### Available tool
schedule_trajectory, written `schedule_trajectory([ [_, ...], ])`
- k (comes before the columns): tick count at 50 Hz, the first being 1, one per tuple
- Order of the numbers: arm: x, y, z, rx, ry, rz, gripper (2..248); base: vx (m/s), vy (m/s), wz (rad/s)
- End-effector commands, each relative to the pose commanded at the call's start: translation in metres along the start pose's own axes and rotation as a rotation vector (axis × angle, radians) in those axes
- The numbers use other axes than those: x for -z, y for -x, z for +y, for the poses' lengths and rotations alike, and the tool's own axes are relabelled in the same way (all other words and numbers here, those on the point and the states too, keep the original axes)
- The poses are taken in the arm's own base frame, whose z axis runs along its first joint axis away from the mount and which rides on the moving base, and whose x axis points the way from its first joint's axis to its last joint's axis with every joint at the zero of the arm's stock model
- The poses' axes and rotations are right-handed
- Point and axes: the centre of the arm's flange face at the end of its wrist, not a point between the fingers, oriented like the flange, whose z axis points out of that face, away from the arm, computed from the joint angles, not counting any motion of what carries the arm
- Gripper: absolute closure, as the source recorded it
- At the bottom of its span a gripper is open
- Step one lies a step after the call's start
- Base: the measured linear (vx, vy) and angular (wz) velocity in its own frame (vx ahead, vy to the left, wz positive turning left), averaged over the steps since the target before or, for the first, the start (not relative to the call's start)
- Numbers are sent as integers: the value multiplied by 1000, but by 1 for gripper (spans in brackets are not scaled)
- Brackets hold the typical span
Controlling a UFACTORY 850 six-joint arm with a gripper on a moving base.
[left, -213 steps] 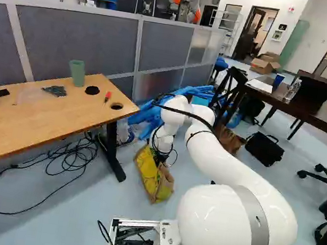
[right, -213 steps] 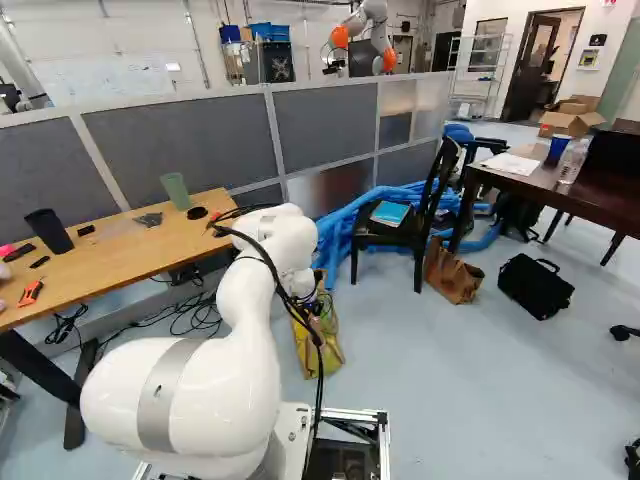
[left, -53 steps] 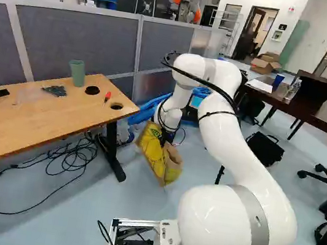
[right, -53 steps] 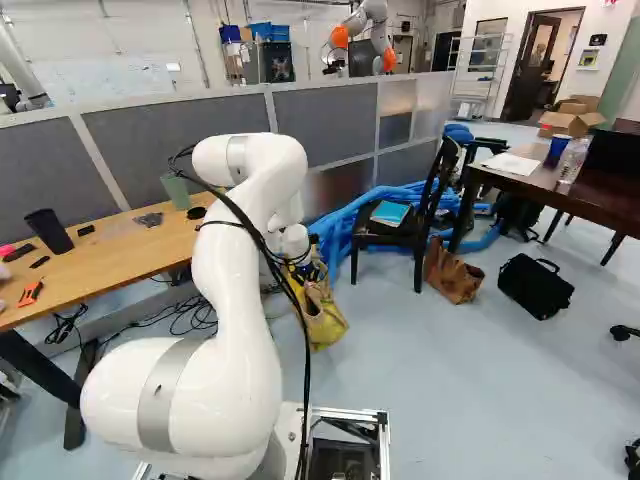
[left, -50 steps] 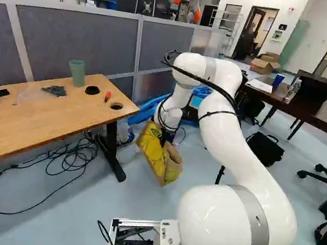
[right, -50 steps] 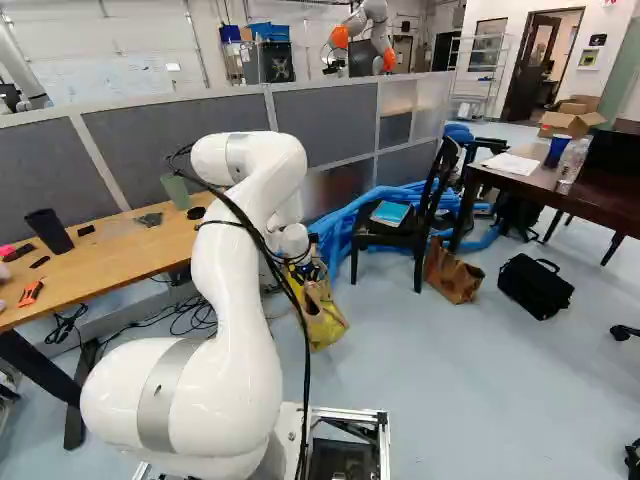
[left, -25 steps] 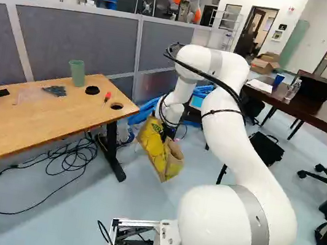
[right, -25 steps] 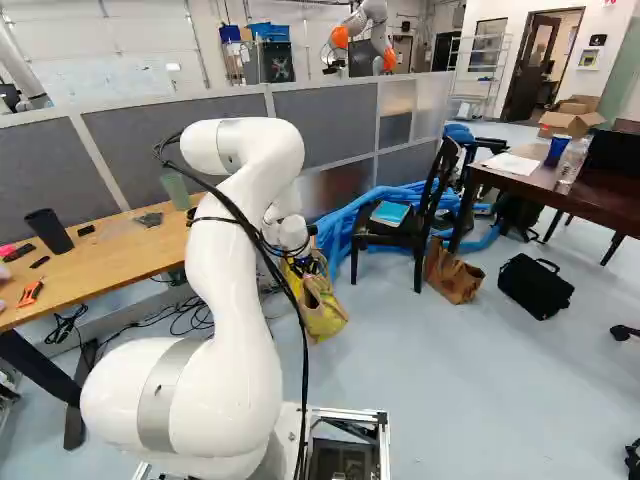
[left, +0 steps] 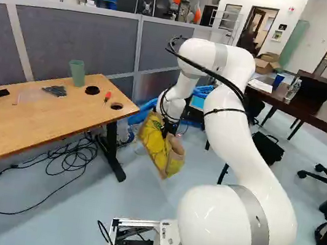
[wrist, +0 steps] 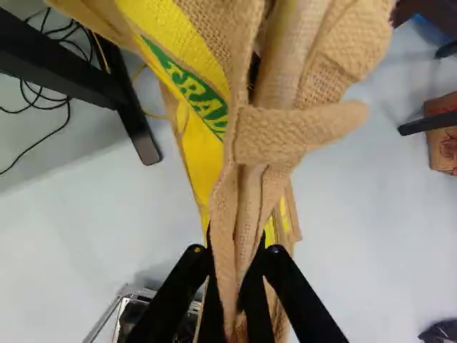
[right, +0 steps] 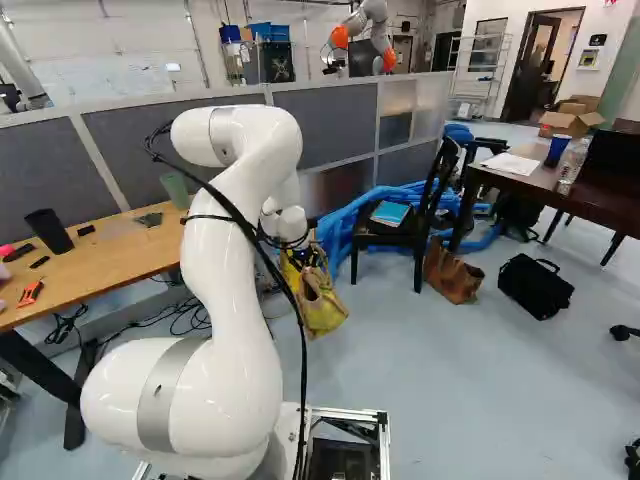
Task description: Pick up the bag on the ground and place it on the table
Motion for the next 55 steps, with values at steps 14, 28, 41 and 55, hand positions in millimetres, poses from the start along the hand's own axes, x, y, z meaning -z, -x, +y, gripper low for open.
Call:
schedule_trajectory([
  [14, 17, -11, 6, -19, -7, -9, 227, 0, 0, 0],
  [28, 33, -21, 11, -38, -16, -16, 227, 0, 0, 0],
  [41, 49, -30, 16, -55, -24, -22, 227, 0, 0, 0],
  [55, 67, -40, 21, -72, -35, -29, 227, 0, 0, 0],
])
